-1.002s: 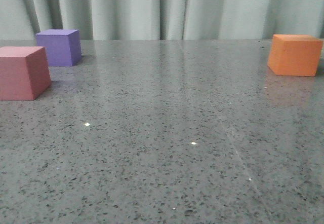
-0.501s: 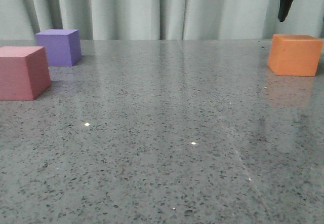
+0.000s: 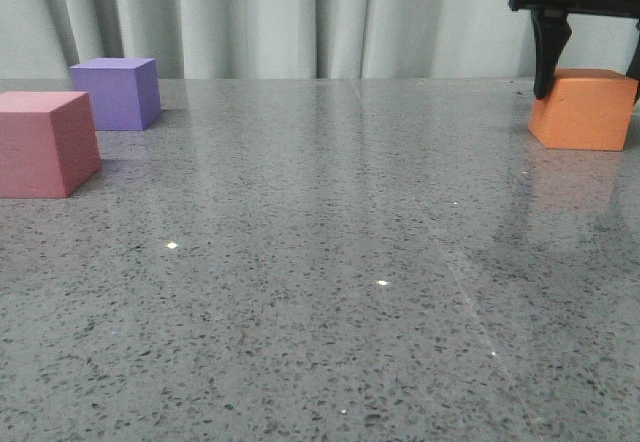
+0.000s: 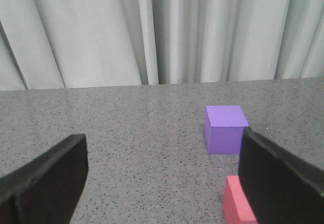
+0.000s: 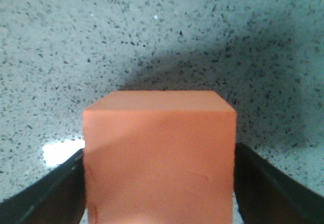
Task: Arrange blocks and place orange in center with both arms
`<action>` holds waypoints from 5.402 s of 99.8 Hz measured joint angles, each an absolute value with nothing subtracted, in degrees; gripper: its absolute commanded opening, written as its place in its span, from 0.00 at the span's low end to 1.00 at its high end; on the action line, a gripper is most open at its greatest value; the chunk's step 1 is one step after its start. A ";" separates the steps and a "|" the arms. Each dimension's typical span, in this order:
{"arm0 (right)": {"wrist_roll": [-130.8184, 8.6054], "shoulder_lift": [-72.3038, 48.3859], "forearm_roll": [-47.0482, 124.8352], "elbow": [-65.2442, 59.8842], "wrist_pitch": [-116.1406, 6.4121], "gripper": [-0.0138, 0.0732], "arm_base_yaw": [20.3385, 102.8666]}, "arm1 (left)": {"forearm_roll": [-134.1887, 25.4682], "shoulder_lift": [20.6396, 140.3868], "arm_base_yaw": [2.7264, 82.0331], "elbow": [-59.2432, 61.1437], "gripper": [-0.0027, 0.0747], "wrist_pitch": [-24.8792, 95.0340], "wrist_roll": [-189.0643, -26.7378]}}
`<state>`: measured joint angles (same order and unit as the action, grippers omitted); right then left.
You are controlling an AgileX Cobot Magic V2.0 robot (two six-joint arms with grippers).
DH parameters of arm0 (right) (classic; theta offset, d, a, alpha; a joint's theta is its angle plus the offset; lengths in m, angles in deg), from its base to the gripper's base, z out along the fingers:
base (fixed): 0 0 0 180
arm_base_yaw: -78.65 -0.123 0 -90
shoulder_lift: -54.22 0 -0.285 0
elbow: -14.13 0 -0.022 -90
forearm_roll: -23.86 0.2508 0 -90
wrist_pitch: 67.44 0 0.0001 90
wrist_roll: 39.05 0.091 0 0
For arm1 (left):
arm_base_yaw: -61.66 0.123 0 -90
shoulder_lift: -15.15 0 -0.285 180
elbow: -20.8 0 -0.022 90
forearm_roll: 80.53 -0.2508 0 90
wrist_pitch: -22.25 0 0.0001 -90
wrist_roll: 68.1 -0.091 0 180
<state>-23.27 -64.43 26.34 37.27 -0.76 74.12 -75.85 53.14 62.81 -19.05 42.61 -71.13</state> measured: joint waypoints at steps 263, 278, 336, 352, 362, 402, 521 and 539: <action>-21.78 -65.62 31.75 52.13 3.81 0.83 47.26 | -75.85 53.14 62.81 -19.05 0.76 42.61 -71.17; -22.31 -62.14 31.16 52.13 3.94 0.83 47.12 | -75.85 53.14 62.81 -19.05 0.76 42.61 -71.17; -24.12 -37.42 29.85 20.17 -8.08 0.83 45.81 | -75.85 53.14 62.81 -19.05 0.76 41.10 -71.17; -24.35 -28.30 29.76 9.06 -14.20 0.83 45.81 | -74.66 53.14 62.81 -19.05 0.76 40.33 -71.17; -24.35 -22.89 29.76 3.60 -16.94 0.83 45.68 | -74.41 53.14 62.81 -19.05 0.76 40.33 -71.17; -24.43 -9.52 29.73 -6.41 -19.25 0.83 45.68 | -73.18 56.33 62.81 -15.37 0.77 42.58 -71.17; -24.43 -9.12 29.64 -6.50 -21.93 0.83 45.68 | -54.53 117.33 40.46 43.10 0.77 78.61 -117.67; -24.43 -9.12 29.64 -6.55 -21.93 0.83 45.68 | -54.53 122.95 37.49 46.04 0.77 79.41 -118.24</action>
